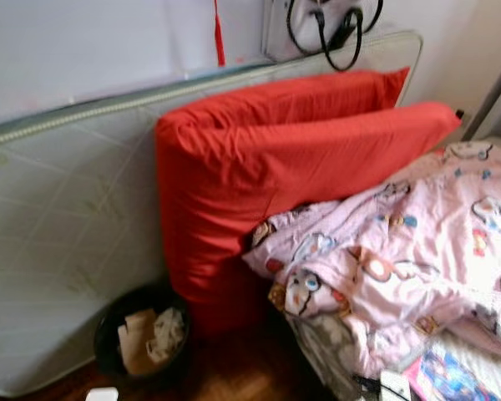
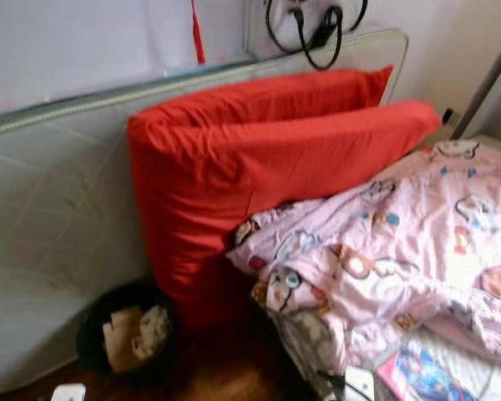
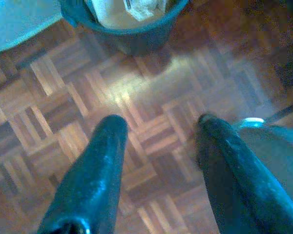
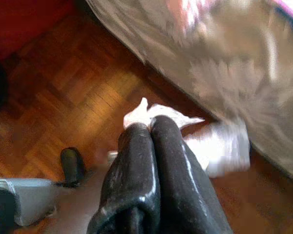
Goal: Clean up the room
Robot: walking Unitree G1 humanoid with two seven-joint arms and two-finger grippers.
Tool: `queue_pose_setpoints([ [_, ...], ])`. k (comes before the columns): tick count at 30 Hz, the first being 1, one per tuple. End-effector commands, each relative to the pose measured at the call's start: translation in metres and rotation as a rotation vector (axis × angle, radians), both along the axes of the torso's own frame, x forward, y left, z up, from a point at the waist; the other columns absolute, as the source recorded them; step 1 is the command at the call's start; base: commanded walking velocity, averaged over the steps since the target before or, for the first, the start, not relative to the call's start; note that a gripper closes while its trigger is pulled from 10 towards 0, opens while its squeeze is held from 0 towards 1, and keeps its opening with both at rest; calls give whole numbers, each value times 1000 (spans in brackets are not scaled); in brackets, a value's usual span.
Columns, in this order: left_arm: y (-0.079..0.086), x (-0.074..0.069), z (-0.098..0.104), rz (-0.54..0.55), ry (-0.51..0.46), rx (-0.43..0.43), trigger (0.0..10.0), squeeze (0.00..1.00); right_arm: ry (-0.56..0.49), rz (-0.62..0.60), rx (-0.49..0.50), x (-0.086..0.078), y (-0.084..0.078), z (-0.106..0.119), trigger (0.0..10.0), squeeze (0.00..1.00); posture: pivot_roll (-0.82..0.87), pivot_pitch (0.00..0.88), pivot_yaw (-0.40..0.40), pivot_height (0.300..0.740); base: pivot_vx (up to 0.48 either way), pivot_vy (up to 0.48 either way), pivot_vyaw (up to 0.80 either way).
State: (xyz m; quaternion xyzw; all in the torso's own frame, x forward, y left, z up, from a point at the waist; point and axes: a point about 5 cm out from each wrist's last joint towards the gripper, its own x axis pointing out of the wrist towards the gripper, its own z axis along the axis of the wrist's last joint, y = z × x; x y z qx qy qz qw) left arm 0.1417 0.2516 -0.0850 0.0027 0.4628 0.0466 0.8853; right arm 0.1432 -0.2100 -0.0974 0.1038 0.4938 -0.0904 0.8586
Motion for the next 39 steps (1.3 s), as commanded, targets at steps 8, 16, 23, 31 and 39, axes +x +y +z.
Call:
queue_pose_setpoints([
  [8, 9, -6, 0, 18, 20, 20, 10000, 0, -14, 5, 13, 6, 6, 1, 10000, 0, 59, 0, 2, 740, 0, 345, 0],
  [16, 8, -5, 0, 23, 17, 17, 10000, 0, -14, 12, 10, 6, 5, 2, 10000, 0, 60, 0, -1, 740, 0, 342, 0],
  [23, 8, -5, 0, 25, 16, 16, 10000, 0, -14, 16, 10, 7, 5, 2, 10000, 0, 60, 0, -3, 740, 0, 339, 0],
  [31, 9, -4, 1, 36, 10, 15, 10000, 0, -16, 21, 13, 8, 5, 2, 10000, 0, 75, 5, -12, 740, 0, 339, 0],
  [39, 9, -3, 1, 53, 7, 15, 10000, 0, -19, 20, 14, 9, 5, 2, 10000, 0, 73, 3, -13, 740, 0, 339, 0],
])
